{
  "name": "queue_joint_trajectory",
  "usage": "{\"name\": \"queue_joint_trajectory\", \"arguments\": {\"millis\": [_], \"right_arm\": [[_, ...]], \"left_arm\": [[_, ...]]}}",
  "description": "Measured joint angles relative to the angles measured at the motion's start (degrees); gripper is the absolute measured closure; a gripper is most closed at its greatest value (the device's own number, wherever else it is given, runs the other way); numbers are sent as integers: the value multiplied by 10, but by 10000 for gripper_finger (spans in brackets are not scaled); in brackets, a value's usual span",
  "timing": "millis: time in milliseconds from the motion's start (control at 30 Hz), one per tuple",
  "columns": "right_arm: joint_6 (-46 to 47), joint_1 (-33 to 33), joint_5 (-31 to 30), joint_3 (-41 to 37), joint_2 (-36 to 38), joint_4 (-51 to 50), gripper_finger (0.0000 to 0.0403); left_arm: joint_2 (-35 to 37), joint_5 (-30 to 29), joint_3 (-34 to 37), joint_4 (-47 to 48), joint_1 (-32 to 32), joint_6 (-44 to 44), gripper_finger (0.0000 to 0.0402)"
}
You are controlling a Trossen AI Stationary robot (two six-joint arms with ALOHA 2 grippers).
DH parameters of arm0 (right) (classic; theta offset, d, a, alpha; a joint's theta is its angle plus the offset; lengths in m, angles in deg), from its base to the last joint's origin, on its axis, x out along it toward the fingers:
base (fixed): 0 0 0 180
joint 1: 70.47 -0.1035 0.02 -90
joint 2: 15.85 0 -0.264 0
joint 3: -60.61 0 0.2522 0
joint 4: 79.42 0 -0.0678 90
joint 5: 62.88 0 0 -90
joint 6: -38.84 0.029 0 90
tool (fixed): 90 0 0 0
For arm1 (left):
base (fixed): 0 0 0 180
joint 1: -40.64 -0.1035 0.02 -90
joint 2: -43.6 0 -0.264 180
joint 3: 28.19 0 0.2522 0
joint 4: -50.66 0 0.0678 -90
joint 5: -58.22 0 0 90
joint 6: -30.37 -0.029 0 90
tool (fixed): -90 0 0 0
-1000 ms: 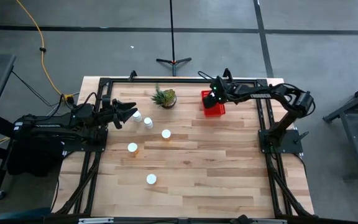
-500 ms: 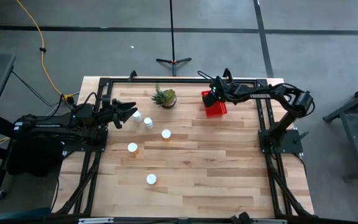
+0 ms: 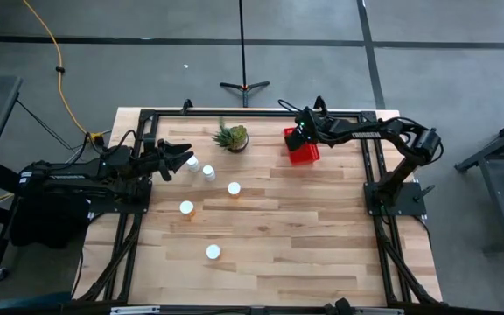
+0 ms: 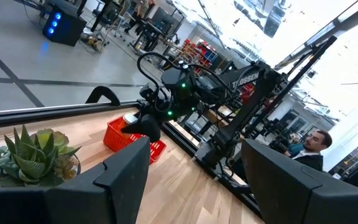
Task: Pick and place pill bottles into a basket
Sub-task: Put the orange pill bottle into the bin
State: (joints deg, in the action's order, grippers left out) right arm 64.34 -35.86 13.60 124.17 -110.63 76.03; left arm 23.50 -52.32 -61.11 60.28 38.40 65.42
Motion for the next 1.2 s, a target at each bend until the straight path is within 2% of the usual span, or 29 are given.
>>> {"name": "queue_joint_trajectory", "arguments": {"millis": [700, 867, 1200], "right_arm": [[-3, 0, 0, 0, 0, 0, 156], [-9, 0, 26, 0, 0, 0, 150], [-8, 0, 26, 11, 0, -6, 132]], "left_arm": [[0, 0, 0, 0, 0, 0, 112], [0, 0, 0, 0, 0, 0, 112], [0, 0, 0, 0, 0, 0, 112]]}}
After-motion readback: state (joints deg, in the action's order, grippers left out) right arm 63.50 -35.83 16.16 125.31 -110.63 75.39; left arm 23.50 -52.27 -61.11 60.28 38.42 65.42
